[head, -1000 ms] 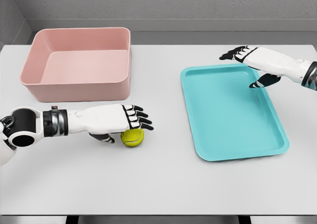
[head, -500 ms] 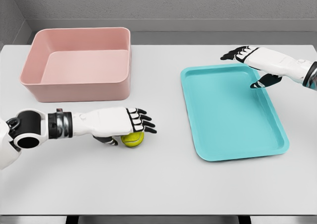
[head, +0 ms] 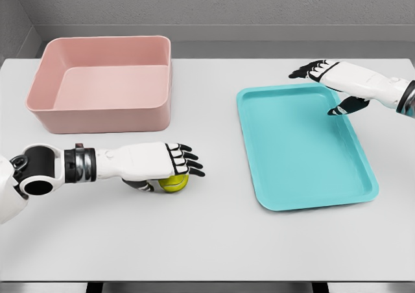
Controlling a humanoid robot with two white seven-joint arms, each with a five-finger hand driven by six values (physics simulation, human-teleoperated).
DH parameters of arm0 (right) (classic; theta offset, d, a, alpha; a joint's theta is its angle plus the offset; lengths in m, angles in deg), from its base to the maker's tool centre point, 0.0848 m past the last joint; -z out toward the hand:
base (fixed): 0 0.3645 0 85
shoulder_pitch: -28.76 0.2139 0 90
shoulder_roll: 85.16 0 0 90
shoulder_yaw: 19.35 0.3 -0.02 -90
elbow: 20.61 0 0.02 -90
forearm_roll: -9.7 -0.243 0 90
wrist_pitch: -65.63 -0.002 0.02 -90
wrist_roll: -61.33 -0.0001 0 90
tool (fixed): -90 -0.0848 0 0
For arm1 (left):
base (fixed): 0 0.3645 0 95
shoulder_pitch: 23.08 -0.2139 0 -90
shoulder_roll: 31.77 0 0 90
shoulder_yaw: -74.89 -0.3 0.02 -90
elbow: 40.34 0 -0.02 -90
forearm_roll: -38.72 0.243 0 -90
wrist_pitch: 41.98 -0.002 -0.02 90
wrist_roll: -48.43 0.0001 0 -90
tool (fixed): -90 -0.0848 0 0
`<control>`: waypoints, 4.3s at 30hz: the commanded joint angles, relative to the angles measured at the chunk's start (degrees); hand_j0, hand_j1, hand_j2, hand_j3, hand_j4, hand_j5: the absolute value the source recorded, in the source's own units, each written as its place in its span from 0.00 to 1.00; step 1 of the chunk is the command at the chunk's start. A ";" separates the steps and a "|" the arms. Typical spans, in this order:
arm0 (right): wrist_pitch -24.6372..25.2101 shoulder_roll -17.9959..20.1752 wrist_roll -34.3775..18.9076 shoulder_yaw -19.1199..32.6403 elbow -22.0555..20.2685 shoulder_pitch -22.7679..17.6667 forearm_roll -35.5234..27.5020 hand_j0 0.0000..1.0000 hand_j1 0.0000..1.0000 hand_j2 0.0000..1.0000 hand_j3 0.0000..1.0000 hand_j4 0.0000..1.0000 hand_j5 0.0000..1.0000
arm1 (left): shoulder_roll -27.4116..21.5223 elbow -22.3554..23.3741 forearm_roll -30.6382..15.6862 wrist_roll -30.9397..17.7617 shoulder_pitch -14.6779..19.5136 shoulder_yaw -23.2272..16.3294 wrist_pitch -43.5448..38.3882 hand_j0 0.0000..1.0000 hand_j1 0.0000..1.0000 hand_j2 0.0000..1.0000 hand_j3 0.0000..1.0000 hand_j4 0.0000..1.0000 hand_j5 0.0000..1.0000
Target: Put the tennis from the blue tray into the pink basket with both arms
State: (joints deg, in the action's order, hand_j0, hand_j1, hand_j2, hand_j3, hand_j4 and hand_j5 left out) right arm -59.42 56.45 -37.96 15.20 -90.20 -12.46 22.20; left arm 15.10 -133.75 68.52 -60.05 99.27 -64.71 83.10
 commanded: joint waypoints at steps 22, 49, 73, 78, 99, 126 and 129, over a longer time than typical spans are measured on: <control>0.05 0.07 0.06 -0.01 -0.01 0.00 -0.38 1.00 1.00 1.00 1.00 1.00 1.00 | -0.20 0.42 -1.06 0.12 -0.44 0.03 -0.09 0.55 0.55 0.55 0.55 0.55 0.55; 0.05 -0.02 0.06 0.08 -0.01 -0.09 -0.38 1.00 1.00 1.00 1.00 1.00 1.00 | -2.31 -3.01 -3.52 0.29 2.37 2.85 -0.09 0.52 0.52 0.52 0.52 0.52 0.52; 0.05 0.07 0.15 0.08 -0.01 0.00 -0.38 1.00 1.00 1.00 1.00 1.00 1.00 | -3.37 -3.01 -4.22 0.29 4.13 3.55 -0.09 0.52 0.52 0.52 0.52 0.52 0.52; 0.05 0.07 0.15 0.08 -0.01 0.00 -0.38 1.00 1.00 1.00 1.00 1.00 1.00 | -4.24 -3.01 -4.31 0.29 4.39 4.08 -0.09 0.52 0.52 0.52 0.52 0.52 0.52; 0.05 0.07 0.24 0.17 -0.01 0.00 -0.38 1.00 1.00 1.00 1.00 1.00 1.00 | -4.24 0.51 -4.31 0.20 6.59 6.36 -0.09 0.52 0.52 0.52 0.52 0.52 0.52; 0.05 0.07 0.32 0.17 0.78 0.09 -0.38 1.00 1.00 1.00 1.00 1.00 1.00 | -4.16 5.43 -4.22 0.20 10.02 7.24 -0.09 0.52 0.52 0.52 0.52 0.52 0.52; 0.05 0.07 0.41 0.17 0.87 0.09 -0.38 1.00 1.00 1.00 1.00 1.00 1.00 | -4.24 5.61 -4.22 0.20 10.20 7.59 -0.09 0.52 0.52 0.52 0.52 0.52 0.52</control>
State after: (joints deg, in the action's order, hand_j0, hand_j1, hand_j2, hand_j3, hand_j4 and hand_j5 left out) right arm -59.42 56.47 -37.61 15.28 -89.54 -12.37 22.20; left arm 10.93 -128.40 64.67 -59.82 109.46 -57.35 83.12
